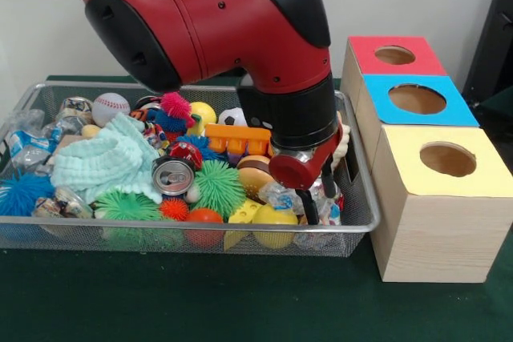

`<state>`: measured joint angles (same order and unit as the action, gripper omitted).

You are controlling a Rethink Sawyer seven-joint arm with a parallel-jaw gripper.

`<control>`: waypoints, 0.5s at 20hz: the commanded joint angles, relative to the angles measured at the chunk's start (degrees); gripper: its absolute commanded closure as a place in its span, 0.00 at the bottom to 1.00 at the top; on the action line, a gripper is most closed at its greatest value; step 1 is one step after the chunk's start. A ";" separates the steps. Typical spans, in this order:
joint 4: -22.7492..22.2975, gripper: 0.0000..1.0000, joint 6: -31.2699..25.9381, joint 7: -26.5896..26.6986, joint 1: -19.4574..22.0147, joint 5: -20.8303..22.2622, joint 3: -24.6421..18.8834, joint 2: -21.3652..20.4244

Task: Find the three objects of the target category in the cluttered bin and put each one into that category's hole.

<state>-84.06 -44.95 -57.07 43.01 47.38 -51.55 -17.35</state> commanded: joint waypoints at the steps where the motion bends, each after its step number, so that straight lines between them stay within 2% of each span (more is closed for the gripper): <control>1: -0.84 0.00 -3.78 13.56 -0.04 2.64 4.91 3.78; 10: -0.93 0.00 -5.83 10.46 -1.09 1.49 6.35 2.57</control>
<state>-84.04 -44.93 -57.07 42.86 47.37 -50.51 -16.03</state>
